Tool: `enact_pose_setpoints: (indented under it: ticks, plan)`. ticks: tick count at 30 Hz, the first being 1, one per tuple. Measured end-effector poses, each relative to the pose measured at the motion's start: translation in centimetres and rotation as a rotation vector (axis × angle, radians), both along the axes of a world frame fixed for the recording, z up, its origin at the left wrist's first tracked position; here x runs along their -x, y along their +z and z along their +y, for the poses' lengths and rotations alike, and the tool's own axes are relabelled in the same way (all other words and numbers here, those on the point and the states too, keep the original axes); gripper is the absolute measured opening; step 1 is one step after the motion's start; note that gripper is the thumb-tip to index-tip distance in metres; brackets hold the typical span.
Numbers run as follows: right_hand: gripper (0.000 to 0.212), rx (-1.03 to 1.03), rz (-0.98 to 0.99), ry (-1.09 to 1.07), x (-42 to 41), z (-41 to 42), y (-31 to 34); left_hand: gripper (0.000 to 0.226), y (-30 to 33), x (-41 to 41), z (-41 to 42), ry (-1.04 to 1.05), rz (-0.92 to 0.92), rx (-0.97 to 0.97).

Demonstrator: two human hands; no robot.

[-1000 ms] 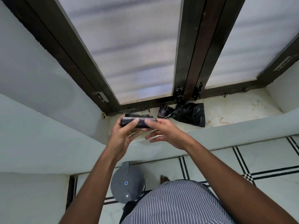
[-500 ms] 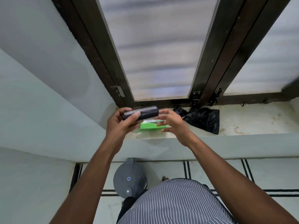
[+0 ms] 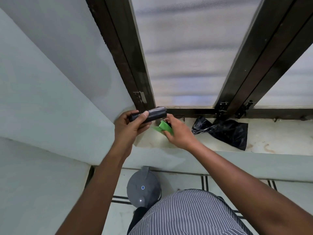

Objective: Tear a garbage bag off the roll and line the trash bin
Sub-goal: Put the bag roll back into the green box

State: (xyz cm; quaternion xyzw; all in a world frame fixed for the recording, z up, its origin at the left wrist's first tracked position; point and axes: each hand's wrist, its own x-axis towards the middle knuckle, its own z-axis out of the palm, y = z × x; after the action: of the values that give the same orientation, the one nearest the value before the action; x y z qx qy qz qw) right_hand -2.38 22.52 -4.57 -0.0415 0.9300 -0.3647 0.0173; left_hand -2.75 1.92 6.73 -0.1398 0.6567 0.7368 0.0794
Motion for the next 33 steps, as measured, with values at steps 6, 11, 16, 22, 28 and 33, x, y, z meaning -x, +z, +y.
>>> enact_pose_setpoints:
  ticks: [6,11,16,22,28,33]
  plan:
    - [0.074,0.195,0.016,-0.092,-2.4,1.3,-0.9,0.036,-0.9,0.2,1.0,0.002,0.134,0.460]
    - [0.076,0.171,0.005,-0.089,-2.8,1.5,-0.6,0.036,-0.7,0.1,2.6,-0.160,0.273,0.678]
    - [0.070,0.096,-0.040,-0.113,-2.4,1.4,-0.4,0.035,-0.1,0.3,3.7,-0.250,0.314,0.559]
    - [0.052,0.032,-0.018,-0.015,-1.9,1.8,-0.5,0.036,0.0,0.9,3.3,-0.225,0.293,0.624]
    - [0.056,-0.029,-0.061,0.053,-1.4,1.8,-0.8,0.035,0.1,1.5,2.9,-0.144,0.322,0.774]
    - [0.070,0.044,-0.067,0.023,-1.3,1.7,-0.8,0.035,-0.2,1.4,2.7,-0.188,0.322,0.824]
